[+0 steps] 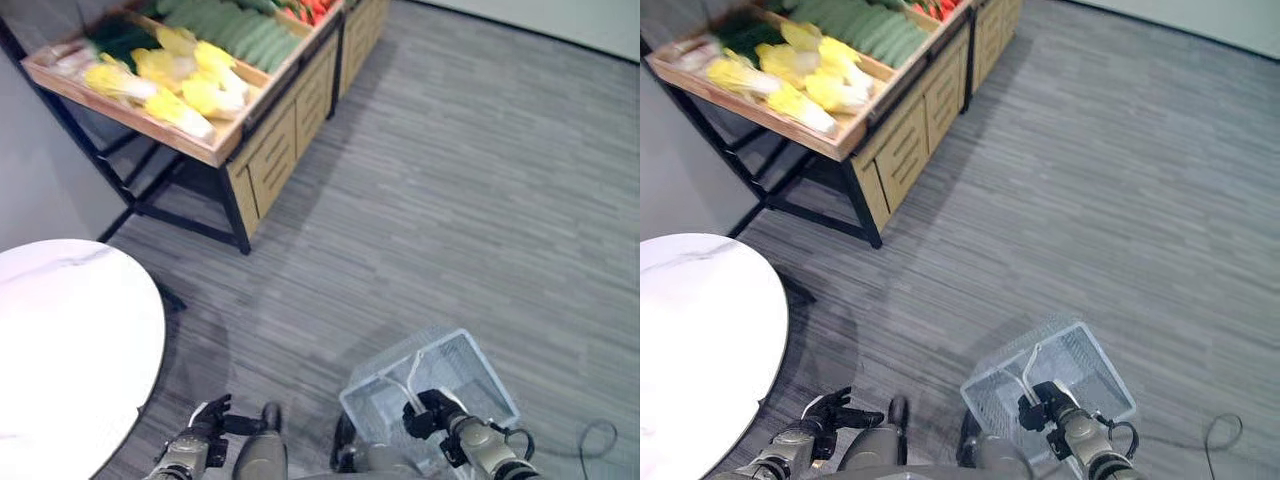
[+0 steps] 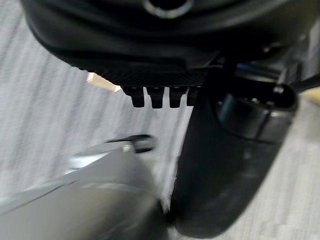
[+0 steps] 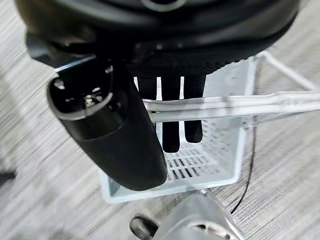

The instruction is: Get the vegetables into the basket

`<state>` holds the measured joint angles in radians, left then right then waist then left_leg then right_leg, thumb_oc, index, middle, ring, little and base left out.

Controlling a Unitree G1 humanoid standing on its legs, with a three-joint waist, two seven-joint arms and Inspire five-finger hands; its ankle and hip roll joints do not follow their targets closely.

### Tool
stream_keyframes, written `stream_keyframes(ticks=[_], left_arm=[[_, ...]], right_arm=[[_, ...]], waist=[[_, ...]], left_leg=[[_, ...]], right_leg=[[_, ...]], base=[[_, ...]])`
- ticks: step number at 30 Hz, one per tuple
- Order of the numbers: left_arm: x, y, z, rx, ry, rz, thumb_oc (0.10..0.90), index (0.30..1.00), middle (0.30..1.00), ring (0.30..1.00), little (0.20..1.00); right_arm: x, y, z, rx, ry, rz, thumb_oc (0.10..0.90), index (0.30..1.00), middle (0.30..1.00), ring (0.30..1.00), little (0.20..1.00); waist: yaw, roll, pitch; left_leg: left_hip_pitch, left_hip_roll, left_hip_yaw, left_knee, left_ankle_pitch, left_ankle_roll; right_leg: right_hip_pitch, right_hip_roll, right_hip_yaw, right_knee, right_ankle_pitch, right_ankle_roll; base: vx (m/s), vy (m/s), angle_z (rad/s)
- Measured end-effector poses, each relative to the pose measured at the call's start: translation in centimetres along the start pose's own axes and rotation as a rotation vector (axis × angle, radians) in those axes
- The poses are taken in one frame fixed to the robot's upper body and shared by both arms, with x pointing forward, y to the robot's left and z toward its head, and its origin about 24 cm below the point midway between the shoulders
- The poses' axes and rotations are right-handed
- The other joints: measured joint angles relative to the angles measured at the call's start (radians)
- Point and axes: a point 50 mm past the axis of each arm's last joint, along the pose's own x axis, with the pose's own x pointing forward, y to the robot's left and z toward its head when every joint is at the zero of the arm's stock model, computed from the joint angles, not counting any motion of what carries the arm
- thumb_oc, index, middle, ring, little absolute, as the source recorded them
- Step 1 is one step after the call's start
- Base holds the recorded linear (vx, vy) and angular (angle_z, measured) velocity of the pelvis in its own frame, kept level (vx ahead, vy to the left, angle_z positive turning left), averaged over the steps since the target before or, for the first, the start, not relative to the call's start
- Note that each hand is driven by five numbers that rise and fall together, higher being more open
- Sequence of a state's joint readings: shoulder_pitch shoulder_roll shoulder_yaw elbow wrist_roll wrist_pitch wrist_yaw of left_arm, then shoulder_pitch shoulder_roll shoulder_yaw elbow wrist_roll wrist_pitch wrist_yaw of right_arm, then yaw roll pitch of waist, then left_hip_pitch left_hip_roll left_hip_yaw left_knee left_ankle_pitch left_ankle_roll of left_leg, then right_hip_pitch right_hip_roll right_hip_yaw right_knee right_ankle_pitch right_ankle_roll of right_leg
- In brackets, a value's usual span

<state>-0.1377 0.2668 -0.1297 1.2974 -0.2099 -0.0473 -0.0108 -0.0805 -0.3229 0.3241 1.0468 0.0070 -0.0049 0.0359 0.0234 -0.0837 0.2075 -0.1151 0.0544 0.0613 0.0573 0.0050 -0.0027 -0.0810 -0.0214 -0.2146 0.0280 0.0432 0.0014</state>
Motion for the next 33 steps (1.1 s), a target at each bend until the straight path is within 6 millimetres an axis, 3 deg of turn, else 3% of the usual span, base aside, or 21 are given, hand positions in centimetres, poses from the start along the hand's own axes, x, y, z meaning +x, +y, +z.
stream_keyframes(ticks=[3, 6, 10, 12, 13, 14, 17, 20, 22, 26, 29, 33], left_arm=[[0.0, -0.4, -0.4, 0.032, 0.01, -0.013, 0.9, 1.0, 1.0, 1.0, 1.0], [0.0, 0.3, -0.1, 0.032, 0.004, 0.003, 0.9, 1.0, 1.0, 1.0, 1.0], [-0.3, 1.9, -1.1, 0.027, 0.032, 0.055, 0.9, 1.0, 1.0, 1.0, 1.0], [-0.3, 2.5, -1.0, 0.078, 0.036, 0.07, 0.9, 1.0, 1.0, 1.0, 1.0], [-0.4, 2.8, -1.3, 0.105, 0.044, 0.074, 0.9, 1.0, 1.0, 1.0, 1.0], [-0.5, 2.9, -1.5, 0.119, 0.04, 0.076, 0.9, 1.0, 1.0, 1.0, 1.0], [-0.5, 2.8, -1.1, 0.12, 0.018, 0.072, 0.9, 1.0, 1.0, 1.0, 1.0], [-0.4, 2.5, -0.9, 0.098, 0.015, 0.068, 0.9, 1.0, 1.0, 1.0, 1.0], [-0.4, 1.9, -1.2, 0.077, 0.02, 0.054, 0.9, 1.0, 1.0, 1.0, 1.0], [-0.4, 0.1, -2.1, 0.085, 0.039, 0.003, 0.9, 1.0, 1.0, 1.0, 1.0], [-0.5, -0.3, -2.8, 0.102, 0.059, -0.01, 0.9, 1.0, 1.0, 1.0, 1.0], [-0.6, -0.1, -3.4, 0.099, 0.082, -0.004, 0.9, 1.0, 1.0, 1.0, 1.0]], right_arm=[[-0.1, -0.5, -0.6, 0.036, 0.017, -0.025, 0.4, 0.3, 0.3, 0.3, 0.3], [-0.1, -0.8, -0.5, 0.042, 0.02, -0.034, 0.4, 0.3, 0.3, 0.3, 0.3], [0.3, -0.9, 0.7, 0.059, -0.001, -0.039, 0.4, 0.3, 0.3, 0.3, 0.3], [0.4, -0.6, 1.0, 0.075, -0.006, -0.03, 0.4, 0.3, 0.3, 0.3, 0.3], [0.4, -0.4, 0.9, 0.078, -0.002, -0.027, 0.4, 0.3, 0.3, 0.3, 0.3], [0.4, -0.5, 0.7, 0.082, 0.006, -0.033, 0.4, 0.3, 0.3, 0.3, 0.3], [0.3, 0.1, -0.5, 0.089, 0.049, -0.016, 0.4, 0.3, 0.3, 0.3, 0.3], [0.3, 0.8, -0.8, 0.082, 0.058, 0.0, 0.4, 0.3, 0.3, 0.3, 0.3], [0.1, 1.0, -1.6, 0.085, 0.088, 0.0, 0.4, 0.3, 0.3, 0.3, 0.3], [-0.1, -0.2, -2.3, 0.074, 0.113, -0.036, 0.4, 0.3, 0.3, 0.3, 0.3], [-0.3, 0.1, -3.3, 0.082, 0.146, -0.033, 0.4, 0.3, 0.3, 0.3, 0.3], [-0.8, 0.7, -5.2, 0.103, 0.202, -0.027, 0.4, 0.3, 0.3, 0.3, 0.3]], waist=[[-0.012, 0.008, 0.013], [-0.01, 0.008, 0.025], [0.003, 0.009, 0.031], [-0.002, 0.007, 0.035], [0.004, 0.013, 0.038], [0.009, 0.026, 0.041], [0.03, 0.033, 0.04], [0.034, 0.033, 0.034], [0.034, 0.028, 0.009], [0.027, 0.075, -0.039], [0.01, 0.065, -0.067], [0.007, 0.063, -0.083]], left_leg=[[0.058, -0.025, 0.068, -0.034, 0.017, 0.013], [0.069, -0.054, 0.116, -0.03, -0.004, 0.044], [0.098, -0.063, 0.212, -0.077, 0.0, 0.073], [0.101, -0.064, 0.248, -0.08, -0.004, 0.084], [0.11, -0.057, 0.27, -0.092, -0.006, 0.094], [0.121, -0.051, 0.291, -0.11, -0.005, 0.1], [0.142, -0.042, 0.316, -0.139, 0.006, 0.1], [0.147, -0.046, 0.319, -0.139, 0.007, 0.099], [0.167, -0.059, 0.31, -0.134, 0.007, 0.099], [0.171, -0.034, 0.303, -0.136, 0.02, 0.077], [0.171, -0.026, 0.278, -0.145, 0.033, 0.025], [0.17, -0.016, 0.259, -0.145, 0.037, 0.021]], right_leg=[[-0.005, -0.034, 0.055, 0.047, -0.012, 0.023], [-0.014, -0.061, 0.096, 0.048, 0.004, 0.047], [-0.044, -0.066, 0.143, 0.023, 0.076, 0.085], [-0.044, -0.068, 0.114, -0.013, 0.116, 0.08], [-0.041, -0.071, 0.057, -0.014, 0.117, 0.084], [-0.027, -0.089, -0.036, 0.023, 0.092, 0.103], [0.012, -0.106, -0.077, 0.073, 0.024, 0.111], [0.086, -0.122, -0.068, -0.051, 0.036, 0.12], [0.134, -0.122, -0.061, -0.115, 0.077, 0.119], [0.14, -0.097, -0.059, -0.114, 0.069, 0.107], [0.148, -0.088, -0.071, -0.114, 0.035, 0.086], [0.139, -0.086, -0.083, -0.079, 0.013, 0.077]], base=[[0.04, 0.353, -0.45], [0.01, 0.239, -0.45], [-0.01, 0.152, -0.66], [0.03, 0.121, -0.62], [0.03, 0.056, -0.66], [0.04, 0.056, -0.52], [0.01, -0.009, -0.33], [0.01, -0.105, -0.15], [0.0, -0.114, 0.1], [-0.01, -0.127, 0.05], [0.03, -0.112, 0.15], [0.02, -0.072, 0.12]])
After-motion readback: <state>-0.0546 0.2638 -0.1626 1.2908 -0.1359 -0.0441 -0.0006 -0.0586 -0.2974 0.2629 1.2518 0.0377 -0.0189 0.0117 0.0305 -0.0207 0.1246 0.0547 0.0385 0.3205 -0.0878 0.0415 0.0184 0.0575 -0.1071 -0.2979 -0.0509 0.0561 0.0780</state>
